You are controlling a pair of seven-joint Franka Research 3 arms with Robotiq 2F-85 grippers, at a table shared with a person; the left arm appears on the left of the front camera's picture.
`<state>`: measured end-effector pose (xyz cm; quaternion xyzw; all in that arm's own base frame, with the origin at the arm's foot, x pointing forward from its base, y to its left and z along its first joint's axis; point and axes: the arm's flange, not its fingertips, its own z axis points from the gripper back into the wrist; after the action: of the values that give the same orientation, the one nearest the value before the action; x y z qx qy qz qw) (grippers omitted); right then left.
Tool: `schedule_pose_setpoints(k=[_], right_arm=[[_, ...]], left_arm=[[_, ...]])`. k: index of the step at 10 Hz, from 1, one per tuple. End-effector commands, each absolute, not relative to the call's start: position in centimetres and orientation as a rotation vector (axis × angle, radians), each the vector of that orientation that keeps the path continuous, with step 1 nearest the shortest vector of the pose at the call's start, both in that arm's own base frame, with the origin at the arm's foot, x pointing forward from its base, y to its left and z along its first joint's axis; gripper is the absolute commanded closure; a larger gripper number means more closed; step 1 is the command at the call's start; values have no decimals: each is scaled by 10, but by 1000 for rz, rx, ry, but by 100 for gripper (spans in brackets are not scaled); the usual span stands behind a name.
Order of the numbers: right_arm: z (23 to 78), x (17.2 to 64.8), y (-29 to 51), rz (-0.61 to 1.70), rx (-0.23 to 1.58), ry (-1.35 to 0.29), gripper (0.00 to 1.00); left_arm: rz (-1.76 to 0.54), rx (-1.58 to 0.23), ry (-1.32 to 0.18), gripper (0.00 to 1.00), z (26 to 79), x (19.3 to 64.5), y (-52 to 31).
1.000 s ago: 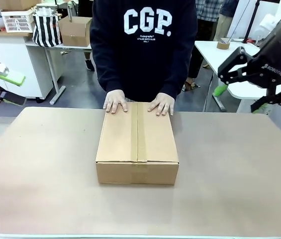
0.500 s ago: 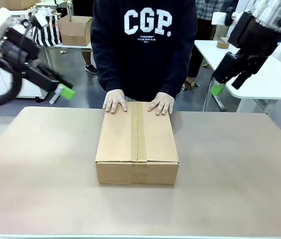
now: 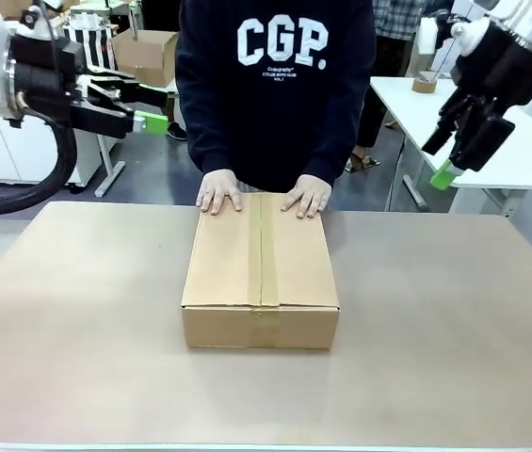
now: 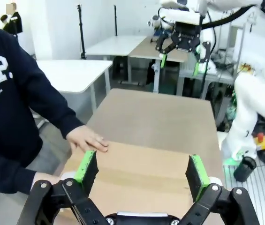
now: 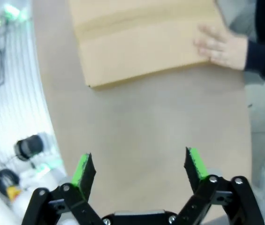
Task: Pack the gift set into the box.
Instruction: Press and hold the closed box until the human finishes sealing it.
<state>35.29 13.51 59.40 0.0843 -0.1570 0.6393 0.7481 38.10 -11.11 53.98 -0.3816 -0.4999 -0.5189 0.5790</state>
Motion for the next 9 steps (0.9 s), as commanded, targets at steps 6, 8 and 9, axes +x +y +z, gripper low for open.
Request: schedule_pose_setpoints(k=[6,8,9], right_arm=[[585,383,102,1811,322,-780,0],[585,383,102,1811,322,-780,0],[584,397,100,1849,412,-863,0]], left_arm=[[-1106,-946,-1010,0,511,404,-104],[-1148,-964,-1077,0,504,398,-98],[-1134,-961,-1047,0,502,401,-103]])
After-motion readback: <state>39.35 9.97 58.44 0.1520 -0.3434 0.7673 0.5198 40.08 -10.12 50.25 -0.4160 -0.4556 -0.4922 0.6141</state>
